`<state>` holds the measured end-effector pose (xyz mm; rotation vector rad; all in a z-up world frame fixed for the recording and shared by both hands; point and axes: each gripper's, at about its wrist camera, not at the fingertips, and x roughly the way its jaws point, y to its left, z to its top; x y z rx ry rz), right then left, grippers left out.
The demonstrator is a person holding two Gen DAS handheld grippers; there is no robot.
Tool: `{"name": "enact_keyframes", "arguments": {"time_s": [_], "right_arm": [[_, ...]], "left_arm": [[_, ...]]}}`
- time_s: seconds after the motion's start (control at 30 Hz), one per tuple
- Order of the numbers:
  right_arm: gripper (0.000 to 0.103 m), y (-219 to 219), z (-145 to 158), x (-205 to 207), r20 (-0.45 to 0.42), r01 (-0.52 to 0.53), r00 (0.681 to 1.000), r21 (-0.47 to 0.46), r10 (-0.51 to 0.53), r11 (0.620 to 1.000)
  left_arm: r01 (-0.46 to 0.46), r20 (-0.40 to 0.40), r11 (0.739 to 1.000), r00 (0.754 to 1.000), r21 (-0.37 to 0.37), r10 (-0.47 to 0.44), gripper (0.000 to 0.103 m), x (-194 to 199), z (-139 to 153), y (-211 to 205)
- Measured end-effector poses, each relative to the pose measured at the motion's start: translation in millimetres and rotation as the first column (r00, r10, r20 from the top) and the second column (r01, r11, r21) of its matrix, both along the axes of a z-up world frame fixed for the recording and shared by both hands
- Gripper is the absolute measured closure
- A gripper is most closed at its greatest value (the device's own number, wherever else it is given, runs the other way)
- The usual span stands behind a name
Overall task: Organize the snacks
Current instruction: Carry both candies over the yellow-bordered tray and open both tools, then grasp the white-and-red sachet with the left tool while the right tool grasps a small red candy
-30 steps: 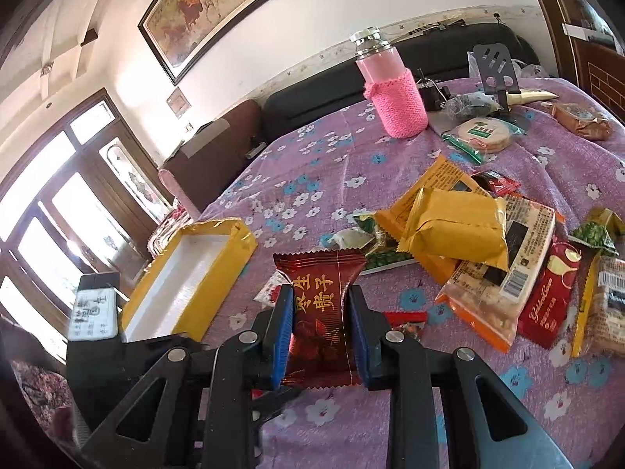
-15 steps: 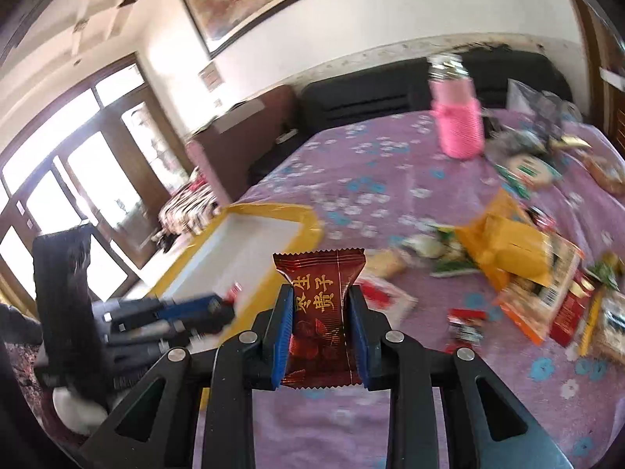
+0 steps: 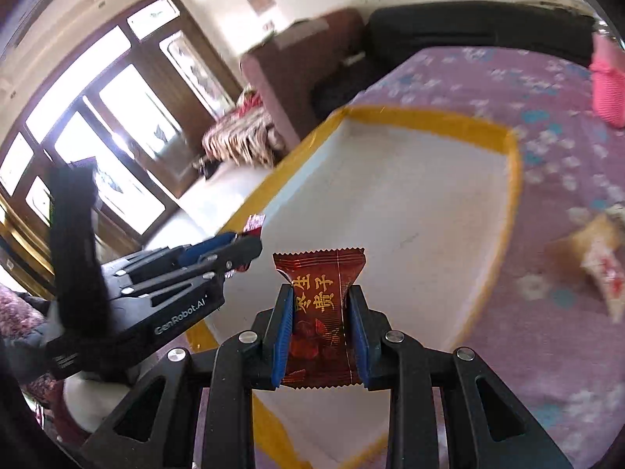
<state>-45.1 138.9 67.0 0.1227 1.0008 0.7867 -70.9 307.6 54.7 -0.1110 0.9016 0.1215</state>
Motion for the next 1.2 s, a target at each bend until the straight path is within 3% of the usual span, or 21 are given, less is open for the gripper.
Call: {"name": "enact_keyframes", "arguments": {"time_s": [0.17,0.37,0.57,0.67,0.7,0.83,0.97,1.07,1.13,1.17,1.2], "right_arm": [[0.073,22,-17,-1,-0.022,0.003,1.0,-0.037,-0.004,0.999],[0.065,10,3,-16,0.044,-0.002,0.999,0.005,0.001,1.0],[0.047,-84,28,-19,0.174,0.139,0.975,0.011,-0.139,0.99],[0.046,-152,24,-7,0.177,0.278,0.947,-0.032,-0.268,0.96],[0.046,-181,18,0,0.17,0.351,0.926,-0.059,-0.337,0.935],[0.044,-252,-2,20,0.159,0.511,0.858,-0.146,-0.489,0.847],[0.044,-270,-18,35,0.142,0.532,0.846,-0.16,-0.514,0.832],[0.045,-261,-30,46,0.141,0.533,0.846,-0.208,-0.514,0.82],[0.053,-257,-38,48,0.141,0.528,0.849,-0.223,-0.509,0.819],[0.061,-258,-41,46,0.141,0.528,0.849,-0.231,-0.509,0.817],[0.083,-259,-45,46,0.134,0.523,0.853,-0.234,-0.505,0.82]], "left_arm": [[-0.037,-0.024,0.996,0.999,-0.077,0.035,0.077,4,-4,12],[-0.079,0.033,0.985,0.996,-0.152,0.085,0.065,-14,17,17],[0.001,0.117,0.981,0.993,-0.193,0.022,0.049,-29,45,-16],[0.091,0.137,0.971,0.989,-0.22,-0.061,0.047,-28,53,-49],[0.121,0.139,0.967,0.986,-0.223,-0.091,0.047,-26,55,-62],[0.227,0.108,0.948,0.972,-0.223,-0.207,0.043,-8,51,-119],[0.288,0.035,0.915,0.956,-0.283,-0.291,0.043,19,36,-170],[0.287,-0.03,0.912,0.951,-0.294,-0.309,0.043,39,21,-199],[0.283,-0.075,0.913,0.945,-0.295,-0.317,0.043,54,8,-218],[0.277,-0.091,0.914,0.944,-0.295,-0.316,0.043,58,2,-224],[0.275,-0.105,0.914,0.942,-0.297,-0.317,0.043,63,-4,-228]]}}
